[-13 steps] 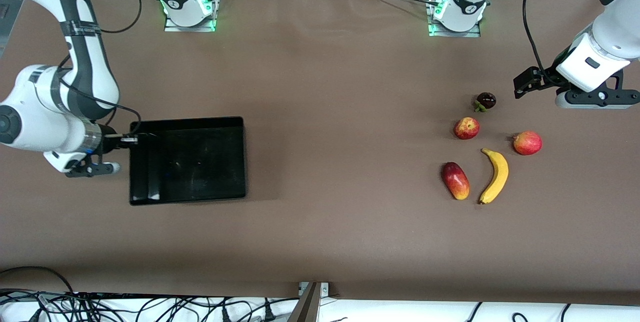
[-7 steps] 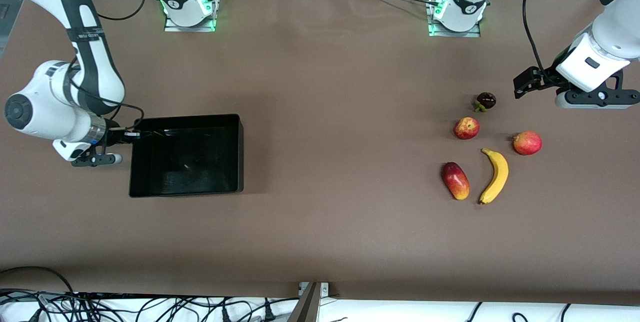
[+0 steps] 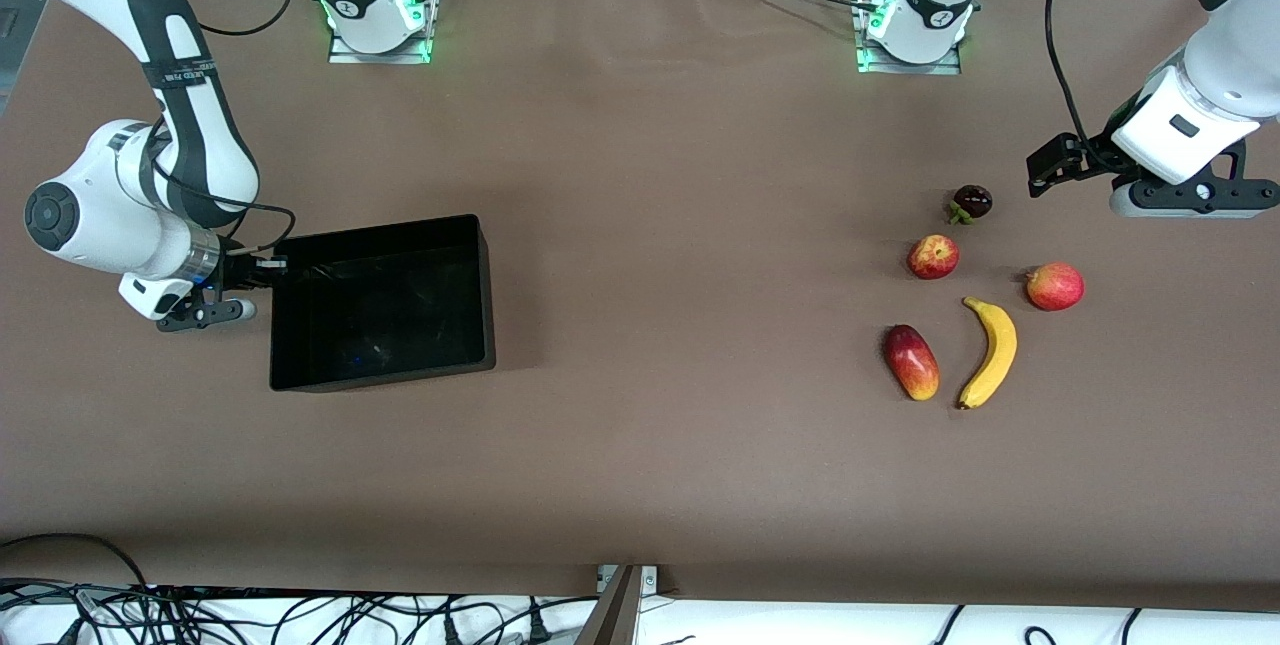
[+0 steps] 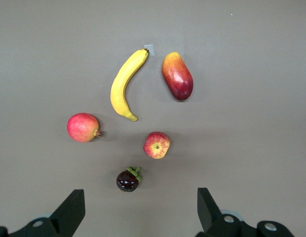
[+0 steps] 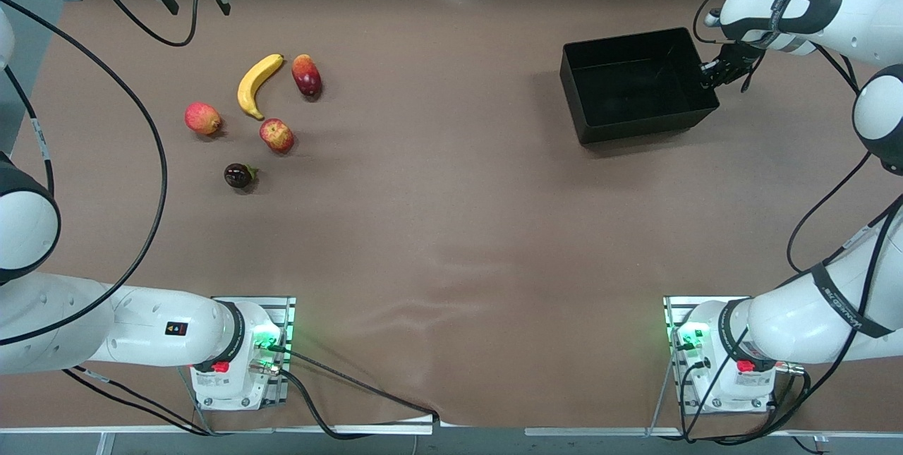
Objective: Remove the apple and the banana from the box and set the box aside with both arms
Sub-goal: 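Drag the empty black tray across the table with the right gripper, then open the right gripper to release the tray rim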
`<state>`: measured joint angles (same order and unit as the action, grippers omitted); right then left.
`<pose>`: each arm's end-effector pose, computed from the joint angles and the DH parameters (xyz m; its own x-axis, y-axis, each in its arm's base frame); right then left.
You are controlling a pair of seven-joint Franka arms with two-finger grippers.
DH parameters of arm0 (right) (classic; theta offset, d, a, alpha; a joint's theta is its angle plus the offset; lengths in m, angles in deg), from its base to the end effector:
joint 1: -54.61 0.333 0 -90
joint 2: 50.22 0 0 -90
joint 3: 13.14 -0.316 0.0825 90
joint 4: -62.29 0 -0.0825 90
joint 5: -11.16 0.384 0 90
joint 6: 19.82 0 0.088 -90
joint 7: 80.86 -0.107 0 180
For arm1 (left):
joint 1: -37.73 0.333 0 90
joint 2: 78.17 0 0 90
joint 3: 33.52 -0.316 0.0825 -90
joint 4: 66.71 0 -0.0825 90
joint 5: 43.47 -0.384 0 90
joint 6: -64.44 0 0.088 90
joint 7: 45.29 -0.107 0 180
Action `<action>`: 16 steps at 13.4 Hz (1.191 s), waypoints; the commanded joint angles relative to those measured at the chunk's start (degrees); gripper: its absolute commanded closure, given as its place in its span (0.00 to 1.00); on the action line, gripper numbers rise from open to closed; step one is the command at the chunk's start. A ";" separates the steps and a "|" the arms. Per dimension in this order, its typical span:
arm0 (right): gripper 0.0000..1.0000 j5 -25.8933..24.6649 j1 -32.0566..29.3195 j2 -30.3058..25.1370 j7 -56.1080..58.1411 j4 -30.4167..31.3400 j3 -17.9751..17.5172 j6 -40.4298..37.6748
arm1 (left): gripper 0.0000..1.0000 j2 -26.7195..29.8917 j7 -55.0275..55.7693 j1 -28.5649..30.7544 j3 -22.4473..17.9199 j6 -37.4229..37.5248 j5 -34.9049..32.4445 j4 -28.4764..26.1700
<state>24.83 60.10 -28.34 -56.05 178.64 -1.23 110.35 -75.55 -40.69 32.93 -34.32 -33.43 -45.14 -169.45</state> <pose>0.5821 -0.0574 0.2504 0.9819 0.1688 -0.0856 0.1568 -0.9788 -0.1316 0.5431 -0.0351 0.5558 0.9993 0.0065 -0.0369 0.0053 -0.9995 -0.0311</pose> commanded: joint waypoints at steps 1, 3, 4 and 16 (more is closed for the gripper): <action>1.00 1.71 -0.30 -0.97 1.83 1.34 0.13 0.35 | 0.00 0.19 0.50 -0.48 -0.17 1.37 0.26 0.70; 1.00 1.71 -1.53 -0.97 1.91 1.34 0.13 0.26 | 0.00 0.19 0.32 -0.48 -0.17 1.28 0.26 0.79; 1.00 1.71 -1.79 -0.88 1.91 1.34 0.13 0.26 | 0.00 0.19 0.32 -0.56 -0.17 1.28 0.26 0.79; 1.00 1.98 -4.26 -0.97 -3.44 1.42 0.13 -1.50 | 0.00 0.27 0.50 -0.74 -0.08 2.77 0.26 0.79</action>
<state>25.91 56.61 -28.29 -58.06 178.87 -0.86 109.72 -75.55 -40.69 32.58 -34.26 -32.35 -45.14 -169.44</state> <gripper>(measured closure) 0.947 0.000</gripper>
